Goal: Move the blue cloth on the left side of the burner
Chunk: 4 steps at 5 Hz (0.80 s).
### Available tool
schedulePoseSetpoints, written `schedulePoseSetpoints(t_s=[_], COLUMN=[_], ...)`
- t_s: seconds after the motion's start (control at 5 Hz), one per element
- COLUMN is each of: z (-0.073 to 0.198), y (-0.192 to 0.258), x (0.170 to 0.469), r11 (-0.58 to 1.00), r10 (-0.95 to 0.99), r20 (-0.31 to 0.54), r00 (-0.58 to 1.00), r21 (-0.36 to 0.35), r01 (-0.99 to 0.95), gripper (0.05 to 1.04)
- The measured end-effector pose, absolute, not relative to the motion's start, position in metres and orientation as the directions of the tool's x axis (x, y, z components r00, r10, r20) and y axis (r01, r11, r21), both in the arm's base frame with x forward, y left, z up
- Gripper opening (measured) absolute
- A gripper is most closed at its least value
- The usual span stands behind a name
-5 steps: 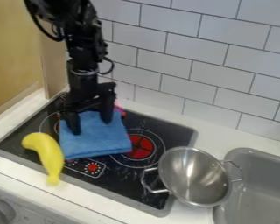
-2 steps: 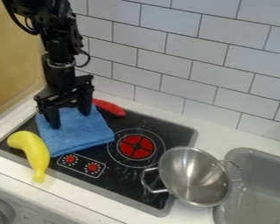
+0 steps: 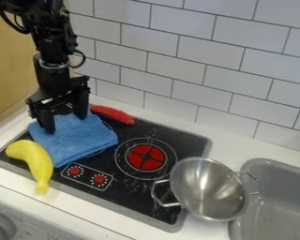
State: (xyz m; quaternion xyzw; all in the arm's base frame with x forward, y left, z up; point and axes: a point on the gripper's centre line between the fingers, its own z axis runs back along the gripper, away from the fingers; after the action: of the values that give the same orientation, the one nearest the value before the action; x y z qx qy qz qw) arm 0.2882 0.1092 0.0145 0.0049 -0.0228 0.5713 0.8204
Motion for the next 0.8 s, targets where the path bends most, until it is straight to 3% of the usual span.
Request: schedulePoseSetpoints(t_s=[0.6, 0.8], z=[0.016, 0.030], y=[0.111, 0.111], x=[0.288, 0.291], r11=[0.332, 0.339], r10=[0.942, 0.939], r20=[0.052, 0.077], r00=[0.332, 0.336], r21=[-0.004, -0.036], r01=[-0.943, -0.940], gripper=[1.001, 1.001])
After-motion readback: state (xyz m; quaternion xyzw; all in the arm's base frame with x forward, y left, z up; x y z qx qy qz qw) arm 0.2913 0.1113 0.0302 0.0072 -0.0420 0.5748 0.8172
